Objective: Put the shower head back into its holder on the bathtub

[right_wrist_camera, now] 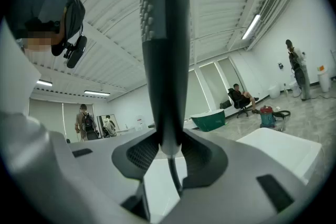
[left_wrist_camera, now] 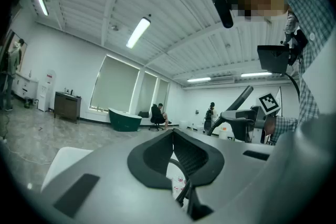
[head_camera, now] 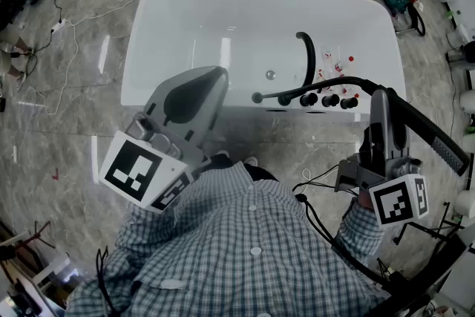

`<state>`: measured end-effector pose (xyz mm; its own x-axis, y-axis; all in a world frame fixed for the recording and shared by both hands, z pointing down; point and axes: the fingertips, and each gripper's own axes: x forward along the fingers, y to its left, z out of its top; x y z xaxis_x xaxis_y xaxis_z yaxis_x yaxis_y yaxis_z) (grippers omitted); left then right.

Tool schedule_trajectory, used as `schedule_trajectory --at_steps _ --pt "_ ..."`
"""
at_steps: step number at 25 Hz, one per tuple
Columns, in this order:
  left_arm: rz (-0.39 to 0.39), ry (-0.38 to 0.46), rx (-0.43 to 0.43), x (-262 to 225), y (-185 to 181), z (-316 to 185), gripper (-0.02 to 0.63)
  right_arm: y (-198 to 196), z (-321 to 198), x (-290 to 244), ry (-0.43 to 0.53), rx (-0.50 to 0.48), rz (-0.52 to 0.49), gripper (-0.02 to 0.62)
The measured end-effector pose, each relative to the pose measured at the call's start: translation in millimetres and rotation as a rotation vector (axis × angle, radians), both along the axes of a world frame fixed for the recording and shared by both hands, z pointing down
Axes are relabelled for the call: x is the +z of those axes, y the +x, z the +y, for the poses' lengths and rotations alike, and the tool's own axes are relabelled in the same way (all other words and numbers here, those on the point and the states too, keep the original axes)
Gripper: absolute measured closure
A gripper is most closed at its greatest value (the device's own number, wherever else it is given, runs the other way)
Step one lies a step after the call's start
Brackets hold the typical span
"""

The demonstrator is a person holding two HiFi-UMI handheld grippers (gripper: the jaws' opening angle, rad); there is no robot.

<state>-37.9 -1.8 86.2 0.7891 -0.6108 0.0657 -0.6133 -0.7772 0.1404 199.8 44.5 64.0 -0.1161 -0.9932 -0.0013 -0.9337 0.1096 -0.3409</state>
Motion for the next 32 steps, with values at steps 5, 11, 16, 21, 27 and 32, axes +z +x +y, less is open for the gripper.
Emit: schedule_trajectory --at_steps 5,11,16,21,27,32 --pt "0.001 0.000 0.002 7.3 4.8 1.4 0.597 4.5 -0.8 0.0 -0.005 0.016 0.043 0.460" --pt "0.000 0.001 0.000 6.3 4.4 2.3 0.597 2.8 -0.8 3.4 -0.004 0.006 0.037 0.460" --pt "-0.001 -0.001 -0.002 8.2 6.0 2.4 0.597 5.8 -2.7 5.6 -0.012 0.010 0.020 0.460" --pt "0.000 0.003 -0.006 2.9 2.9 7.2 0.597 4.7 0.5 0.9 -0.021 0.016 0.039 0.460" --pt "-0.001 0.000 0.000 7.1 7.7 4.5 0.597 5.5 -3.6 7.2 -0.026 0.003 0.028 0.460" --pt "0.000 -0.001 -0.002 5.6 7.3 10.7 0.597 4.1 1.9 5.5 -0.029 -0.003 0.028 0.460"
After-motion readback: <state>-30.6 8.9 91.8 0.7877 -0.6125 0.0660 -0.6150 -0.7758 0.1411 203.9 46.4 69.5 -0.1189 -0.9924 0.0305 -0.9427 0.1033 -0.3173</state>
